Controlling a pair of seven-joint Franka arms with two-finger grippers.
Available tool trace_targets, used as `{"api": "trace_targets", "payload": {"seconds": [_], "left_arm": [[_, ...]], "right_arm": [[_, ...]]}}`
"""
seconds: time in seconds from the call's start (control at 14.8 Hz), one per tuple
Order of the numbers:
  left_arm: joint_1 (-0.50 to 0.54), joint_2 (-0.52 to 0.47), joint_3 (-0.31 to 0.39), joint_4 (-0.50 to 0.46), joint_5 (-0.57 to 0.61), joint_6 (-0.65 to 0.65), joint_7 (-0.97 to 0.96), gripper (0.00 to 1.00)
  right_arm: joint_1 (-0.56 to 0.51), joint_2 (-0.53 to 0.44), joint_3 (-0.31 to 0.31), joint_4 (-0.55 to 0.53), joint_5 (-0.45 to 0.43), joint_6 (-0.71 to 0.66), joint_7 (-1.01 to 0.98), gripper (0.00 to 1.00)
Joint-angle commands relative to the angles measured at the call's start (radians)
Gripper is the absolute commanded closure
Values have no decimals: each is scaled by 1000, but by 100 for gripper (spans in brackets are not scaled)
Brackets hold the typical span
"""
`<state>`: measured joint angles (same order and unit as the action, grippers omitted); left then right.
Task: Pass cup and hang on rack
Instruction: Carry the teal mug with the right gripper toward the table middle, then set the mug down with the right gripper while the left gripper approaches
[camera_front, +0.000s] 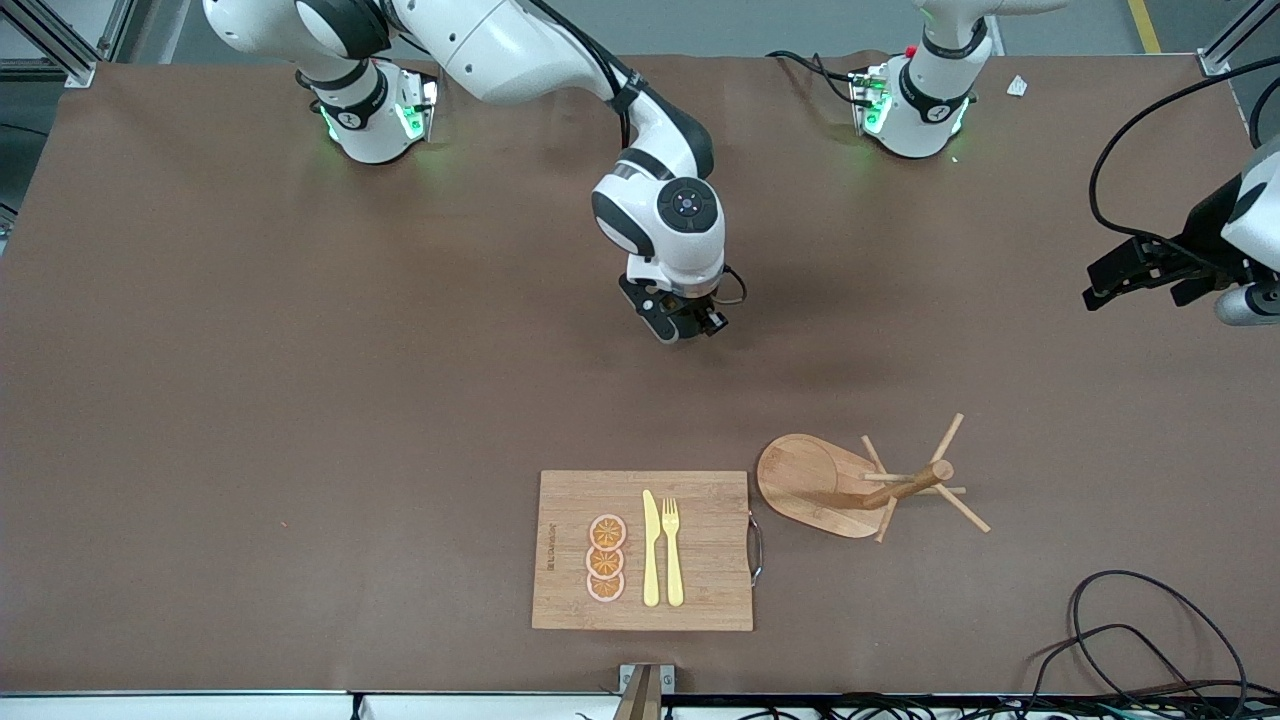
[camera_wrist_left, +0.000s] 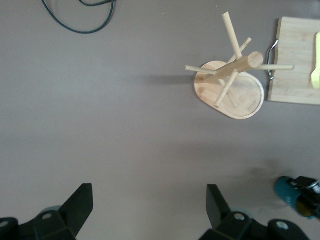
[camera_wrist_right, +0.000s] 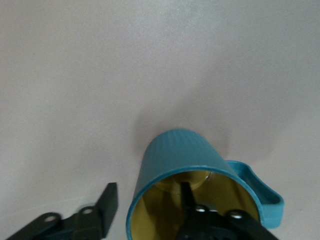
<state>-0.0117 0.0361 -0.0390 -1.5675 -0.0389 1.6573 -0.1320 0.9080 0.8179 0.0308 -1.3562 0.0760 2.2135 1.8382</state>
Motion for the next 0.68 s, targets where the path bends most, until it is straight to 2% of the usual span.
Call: {"api": "trace_targets", "payload": {"seconds": [0.0, 0.27, 0.47, 0.61], "left_arm": [[-2, 1, -27, 14, -21, -10, -125, 0], [-2, -4, -91, 11, -16, -11, -288, 0], [-2, -2, -128, 11, -9, -11, -350, 0], [-2, 1, -150, 11, -9, -10, -389, 0]], "right_arm": [[9, -6, -5, 19, 10, -20, 19, 0], [12, -46, 1, 19, 19, -31, 18, 0], [9, -95, 0, 19, 15, -126, 3, 0], [-6, -190, -12, 11, 16, -255, -83, 0]]}}
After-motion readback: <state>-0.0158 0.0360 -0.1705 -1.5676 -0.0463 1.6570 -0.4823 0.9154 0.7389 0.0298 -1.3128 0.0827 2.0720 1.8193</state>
